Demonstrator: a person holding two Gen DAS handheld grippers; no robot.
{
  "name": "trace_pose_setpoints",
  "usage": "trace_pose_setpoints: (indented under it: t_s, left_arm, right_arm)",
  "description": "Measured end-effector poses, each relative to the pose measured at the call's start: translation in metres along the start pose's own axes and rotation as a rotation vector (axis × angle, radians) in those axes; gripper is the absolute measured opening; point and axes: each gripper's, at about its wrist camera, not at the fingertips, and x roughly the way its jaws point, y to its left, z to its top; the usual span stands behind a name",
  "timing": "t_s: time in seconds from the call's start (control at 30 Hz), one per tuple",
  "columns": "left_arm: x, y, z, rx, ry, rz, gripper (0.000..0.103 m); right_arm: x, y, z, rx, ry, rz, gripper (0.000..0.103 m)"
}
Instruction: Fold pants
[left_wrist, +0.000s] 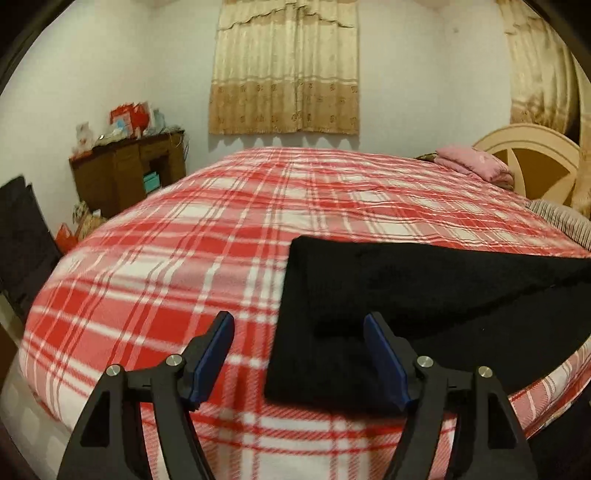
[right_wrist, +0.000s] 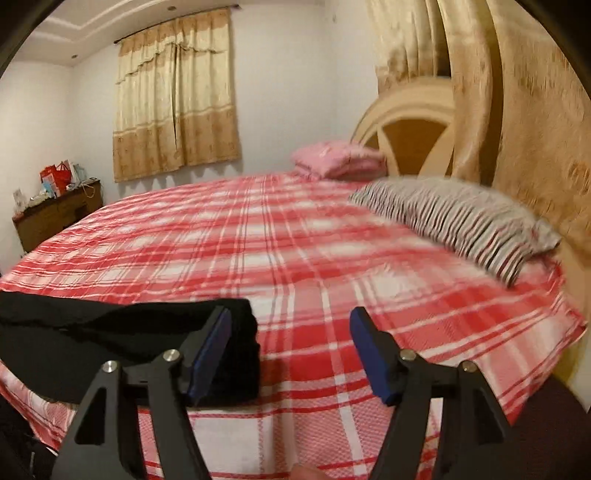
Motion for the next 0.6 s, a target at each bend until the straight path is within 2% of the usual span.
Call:
trace_pose_setpoints:
  t_s: [0.1,0.23,0.3,0.33,0.43,0.5,0.6]
  left_arm:
    - [0.017,-0.009,0.007,0.019,0.062,-0.005,0.074]
    - [0.042,-0.021,0.012,0.063,0.127,-0.002,0.072]
    - [0.047,-0.027,0.013,0.086,0.145,-0.001,0.054]
    - [0.050,-0.030,0.013,0.095,0.163,-0.014,0.042]
    - [0.058,-0.037,0.013,0.127,0.191,-0.015,0.041]
    - [0.059,-0.040,0.013,0.143,0.196,-0.016,0.034]
    - [0.059,-0.035,0.014,0.133,0.202,-0.035,0.016]
  right_arm:
    - [-0.018,0.037,0.013,-0.086,-0.056,0.016,0.069]
    - [-0.022,0.110,0.025,-0.273,-0.062,0.106,0.069]
    - [-0.018,0.157,0.025,-0.387,-0.051,0.169,0.069]
    - [-0.015,0.172,0.024,-0.416,-0.043,0.195,0.069]
    - [0.000,0.227,0.015,-0.523,-0.008,0.294,0.069]
    - [0.015,0.264,0.003,-0.616,0.006,0.318,0.069]
    - [0.044,0.311,-0.015,-0.723,0.067,0.354,0.069]
